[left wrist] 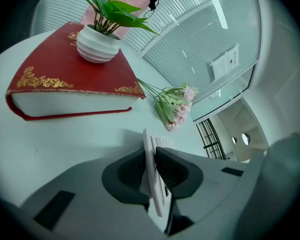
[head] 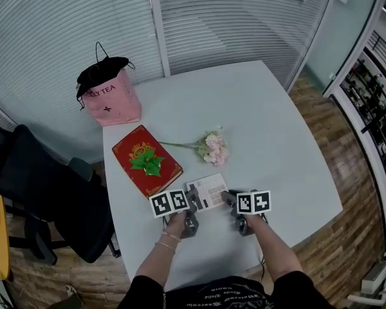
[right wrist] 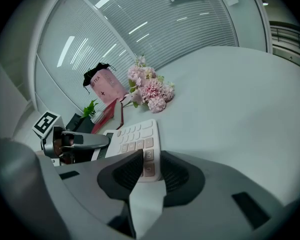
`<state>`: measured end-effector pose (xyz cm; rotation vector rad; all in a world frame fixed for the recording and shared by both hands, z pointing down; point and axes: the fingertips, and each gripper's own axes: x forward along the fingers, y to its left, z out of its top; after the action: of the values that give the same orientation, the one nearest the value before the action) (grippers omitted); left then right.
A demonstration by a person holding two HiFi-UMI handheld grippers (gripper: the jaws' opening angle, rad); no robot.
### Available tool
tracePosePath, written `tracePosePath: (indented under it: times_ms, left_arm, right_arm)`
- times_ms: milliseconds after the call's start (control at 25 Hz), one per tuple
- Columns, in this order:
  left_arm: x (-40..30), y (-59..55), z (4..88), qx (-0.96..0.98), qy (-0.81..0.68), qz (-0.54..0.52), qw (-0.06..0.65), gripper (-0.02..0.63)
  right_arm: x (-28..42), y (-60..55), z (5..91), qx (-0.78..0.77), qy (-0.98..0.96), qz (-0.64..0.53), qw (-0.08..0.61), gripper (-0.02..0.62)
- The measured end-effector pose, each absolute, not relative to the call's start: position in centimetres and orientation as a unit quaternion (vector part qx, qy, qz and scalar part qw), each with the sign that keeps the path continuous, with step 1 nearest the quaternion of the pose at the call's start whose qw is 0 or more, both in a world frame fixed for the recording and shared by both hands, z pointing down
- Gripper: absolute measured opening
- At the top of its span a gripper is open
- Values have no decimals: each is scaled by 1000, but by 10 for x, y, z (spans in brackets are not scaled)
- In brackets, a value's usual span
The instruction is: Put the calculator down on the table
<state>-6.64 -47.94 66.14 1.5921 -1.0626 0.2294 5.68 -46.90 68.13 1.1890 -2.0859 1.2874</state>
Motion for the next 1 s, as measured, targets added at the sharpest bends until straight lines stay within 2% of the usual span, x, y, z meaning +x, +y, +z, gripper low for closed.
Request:
tracePosePath:
  times_ms: [200,320,400,520,720,1000]
  left_arm:
    - [-70,-479,662,679,-477,121,545,89]
    - [-78,-482,663,675,-499,127,528,160]
    - [-79,-482,657,682,-500,110,522,270]
    - [-77,-476,645,701,-495,97,504,316]
    - [-75,-458,617,741,-489,120,443,328]
    - [-68,-409,586,773,-486,138,383,328]
  right_arm:
    - [58,-470,680,437,-755,433,228,128]
    - [60,-474,674,449,-760,417,216,184]
    - [62,-476,666,453,-764,419,188,237]
    - [69,-476,649,464,-773,398,171,258]
    - [73,-469,615,481,-787,361,139,258]
    - [59,-429,569,458,-834,265,155,255]
